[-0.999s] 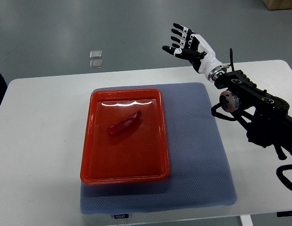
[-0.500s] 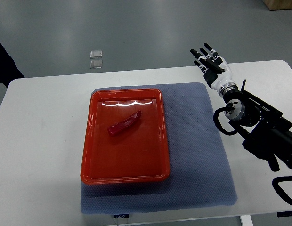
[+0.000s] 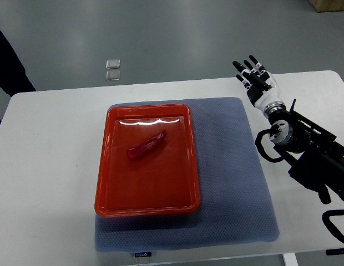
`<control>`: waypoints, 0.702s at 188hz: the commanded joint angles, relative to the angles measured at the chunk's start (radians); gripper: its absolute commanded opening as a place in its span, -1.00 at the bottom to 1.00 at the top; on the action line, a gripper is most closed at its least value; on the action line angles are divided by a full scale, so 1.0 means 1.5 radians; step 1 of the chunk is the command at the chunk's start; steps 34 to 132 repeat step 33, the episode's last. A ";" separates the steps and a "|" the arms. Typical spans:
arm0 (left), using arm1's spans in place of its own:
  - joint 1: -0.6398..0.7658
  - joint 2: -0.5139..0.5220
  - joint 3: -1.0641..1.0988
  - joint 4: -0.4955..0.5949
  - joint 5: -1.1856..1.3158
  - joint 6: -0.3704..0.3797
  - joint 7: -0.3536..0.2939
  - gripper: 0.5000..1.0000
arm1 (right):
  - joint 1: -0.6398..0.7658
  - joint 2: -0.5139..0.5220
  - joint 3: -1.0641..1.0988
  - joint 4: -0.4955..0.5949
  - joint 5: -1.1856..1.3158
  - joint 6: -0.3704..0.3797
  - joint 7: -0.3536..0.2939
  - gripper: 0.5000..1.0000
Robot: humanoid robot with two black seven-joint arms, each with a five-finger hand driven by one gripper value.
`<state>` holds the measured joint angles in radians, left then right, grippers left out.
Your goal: Place red pepper on red tray
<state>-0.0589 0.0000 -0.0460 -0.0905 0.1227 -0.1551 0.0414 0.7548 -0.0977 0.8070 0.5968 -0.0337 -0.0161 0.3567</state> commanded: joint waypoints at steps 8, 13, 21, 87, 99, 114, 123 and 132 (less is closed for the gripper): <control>-0.001 0.000 0.000 0.000 0.000 0.000 0.000 1.00 | 0.000 0.000 0.001 -0.005 0.000 0.000 0.001 0.65; -0.001 0.000 0.000 0.000 0.000 0.000 0.000 1.00 | 0.000 0.000 0.001 -0.005 0.000 0.000 0.001 0.65; 0.000 0.000 0.000 0.000 0.000 0.000 0.000 1.00 | 0.001 0.000 0.001 -0.007 0.000 -0.001 0.001 0.65; 0.000 0.000 0.000 0.000 0.000 0.000 0.000 1.00 | 0.001 0.000 0.002 -0.010 0.001 -0.001 0.001 0.65; 0.000 0.000 0.000 0.000 0.000 0.000 0.000 1.00 | 0.001 0.000 0.002 -0.010 0.001 -0.001 0.001 0.65; 0.000 0.000 0.000 0.000 0.000 0.000 0.000 1.00 | 0.001 0.000 0.002 -0.010 0.001 -0.001 0.001 0.65; 0.000 0.000 0.000 0.000 0.000 0.000 0.000 1.00 | 0.001 0.000 0.002 -0.010 0.001 -0.001 0.001 0.65; 0.000 0.000 0.000 0.000 0.000 0.000 0.000 1.00 | 0.001 0.000 0.002 -0.010 0.001 -0.001 0.001 0.65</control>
